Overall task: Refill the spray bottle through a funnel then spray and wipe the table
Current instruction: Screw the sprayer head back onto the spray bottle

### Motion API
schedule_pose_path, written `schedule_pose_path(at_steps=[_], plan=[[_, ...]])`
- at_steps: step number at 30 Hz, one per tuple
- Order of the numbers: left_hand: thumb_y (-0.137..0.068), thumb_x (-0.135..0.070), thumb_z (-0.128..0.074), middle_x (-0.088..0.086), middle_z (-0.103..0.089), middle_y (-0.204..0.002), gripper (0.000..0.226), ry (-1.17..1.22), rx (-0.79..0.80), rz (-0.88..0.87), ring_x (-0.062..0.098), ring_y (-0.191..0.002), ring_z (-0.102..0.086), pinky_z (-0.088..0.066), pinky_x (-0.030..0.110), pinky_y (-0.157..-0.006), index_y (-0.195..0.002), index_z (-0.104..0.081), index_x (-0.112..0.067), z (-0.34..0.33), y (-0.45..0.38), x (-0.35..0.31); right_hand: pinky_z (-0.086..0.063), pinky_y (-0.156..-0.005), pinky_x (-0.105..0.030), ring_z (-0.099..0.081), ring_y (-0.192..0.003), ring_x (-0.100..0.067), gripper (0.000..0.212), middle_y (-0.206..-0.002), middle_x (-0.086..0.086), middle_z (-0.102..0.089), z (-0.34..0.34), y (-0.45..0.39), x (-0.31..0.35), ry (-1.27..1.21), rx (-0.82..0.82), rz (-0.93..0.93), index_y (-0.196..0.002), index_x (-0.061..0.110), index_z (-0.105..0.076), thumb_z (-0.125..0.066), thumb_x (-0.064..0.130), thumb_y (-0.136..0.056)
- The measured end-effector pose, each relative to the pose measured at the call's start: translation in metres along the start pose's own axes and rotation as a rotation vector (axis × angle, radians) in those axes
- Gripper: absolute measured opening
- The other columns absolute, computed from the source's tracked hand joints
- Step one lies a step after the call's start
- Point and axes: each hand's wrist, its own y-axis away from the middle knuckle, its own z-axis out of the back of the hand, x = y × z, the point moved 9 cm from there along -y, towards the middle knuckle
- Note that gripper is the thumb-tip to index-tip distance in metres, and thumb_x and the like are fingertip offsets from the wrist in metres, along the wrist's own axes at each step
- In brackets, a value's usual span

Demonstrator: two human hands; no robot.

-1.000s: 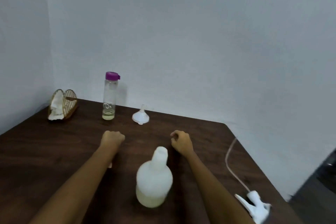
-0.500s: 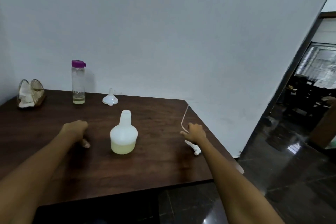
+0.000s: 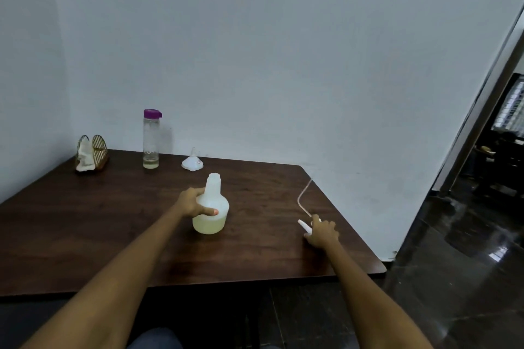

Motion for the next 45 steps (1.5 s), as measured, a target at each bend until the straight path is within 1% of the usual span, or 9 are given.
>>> schedule_pose_path(at_steps=[5, 11, 15, 18, 25, 30, 34, 37, 45], plan=[[-0.076, -0.025, -0.079, 0.01, -0.049, -0.142, 0.074, -0.012, 0.024, 0.058, 0.028, -0.131, -0.046, -0.04, 0.038, -0.108, -0.141, -0.047, -0.01, -0.004, -0.001, 0.001, -0.041, -0.094, -0.039, -0.041, -0.121, -0.03, 0.037, -0.124, -0.014, -0.056, 0.006, 0.008, 0.019, 0.068, -0.118, 0.084, -0.121, 0.012, -0.041, -0.053, 0.027, -0.089], [-0.077, -0.027, -0.078, 0.008, -0.045, -0.146, 0.078, 0.01, 0.043, 0.075, 0.027, -0.134, -0.043, -0.037, 0.039, -0.111, -0.145, -0.042, -0.013, -0.005, 0.002, 0.003, -0.047, -0.078, -0.036, -0.061, -0.098, -0.038, 0.039, -0.111, -0.021, -0.061, 0.051, 0.012, 0.05, -0.629, -0.299, 0.217, -0.12, 0.001, -0.039, -0.057, 0.022, -0.092], [-0.08, -0.029, -0.075, 0.008, -0.043, -0.147, 0.077, -0.026, 0.05, 0.083, 0.027, -0.135, -0.042, -0.036, 0.04, -0.111, -0.146, -0.039, -0.012, -0.003, 0.003, 0.002, -0.056, -0.054, -0.024, -0.062, -0.083, -0.027, 0.035, -0.111, -0.018, -0.056, 0.081, 0.003, 0.071, -0.996, -0.192, 0.204, -0.113, 0.001, -0.045, -0.066, 0.004, -0.084], [-0.082, -0.028, -0.072, 0.009, -0.043, -0.146, 0.074, -0.059, 0.021, 0.083, 0.027, -0.134, -0.042, -0.036, 0.041, -0.111, -0.145, -0.036, -0.012, -0.003, 0.002, 0.002, -0.058, -0.051, -0.019, -0.062, -0.074, -0.024, 0.029, -0.1, -0.016, -0.058, 0.101, 0.0, 0.081, -1.182, -0.133, 0.211, -0.101, -0.004, -0.058, -0.071, -0.008, -0.075], [-0.083, -0.032, -0.072, 0.008, -0.044, -0.146, 0.073, -0.106, 0.023, 0.087, 0.029, -0.135, -0.041, -0.034, 0.045, -0.111, -0.144, -0.036, -0.013, -0.004, -0.002, 0.005, -0.054, -0.053, -0.017, -0.059, -0.053, -0.013, 0.022, -0.067, -0.004, -0.064, 0.143, 0.006, 0.075, -1.356, -0.236, 0.198, -0.073, 0.009, -0.062, -0.083, 0.007, -0.065], [-0.082, -0.031, -0.072, 0.009, -0.044, -0.146, 0.073, -0.102, 0.019, 0.086, 0.029, -0.135, -0.041, -0.035, 0.043, -0.111, -0.144, -0.037, -0.013, -0.005, -0.008, 0.007, -0.05, -0.049, -0.017, -0.054, -0.044, -0.009, 0.021, -0.068, -0.011, -0.063, 0.152, 0.006, 0.058, -1.596, -0.237, 0.173, -0.09, -0.001, -0.064, -0.074, 0.014, -0.079], [-0.082, -0.033, -0.071, 0.008, -0.043, -0.146, 0.074, -0.102, 0.026, 0.09, 0.03, -0.136, -0.04, -0.034, 0.044, -0.111, -0.145, -0.035, -0.014, -0.006, -0.01, 0.009, -0.054, -0.059, -0.02, -0.056, -0.058, -0.015, 0.025, -0.075, -0.008, -0.063, 0.153, 0.005, 0.053, -1.636, -0.177, 0.174, -0.107, 0.006, -0.061, -0.067, 0.018, -0.086], [-0.082, -0.033, -0.071, 0.008, -0.044, -0.146, 0.074, -0.109, 0.028, 0.085, 0.029, -0.135, -0.04, -0.035, 0.044, -0.111, -0.144, -0.035, -0.014, -0.007, -0.01, 0.009, -0.052, -0.053, -0.018, -0.056, -0.057, -0.014, 0.023, -0.073, -0.008, -0.06, 0.149, 0.006, 0.06, -1.663, -0.092, 0.196, -0.109, 0.008, -0.06, -0.064, 0.016, -0.087], [-0.083, -0.032, -0.072, 0.009, -0.045, -0.145, 0.072, -0.114, 0.008, 0.082, 0.029, -0.134, -0.041, -0.035, 0.042, -0.111, -0.143, -0.037, -0.013, -0.007, -0.012, 0.011, -0.046, -0.042, -0.015, -0.057, -0.039, -0.007, 0.006, -0.063, -0.005, -0.057, 0.139, 0.007, 0.07, -1.626, -0.065, 0.163, -0.081, 0.014, -0.065, -0.063, 0.011, -0.086]])
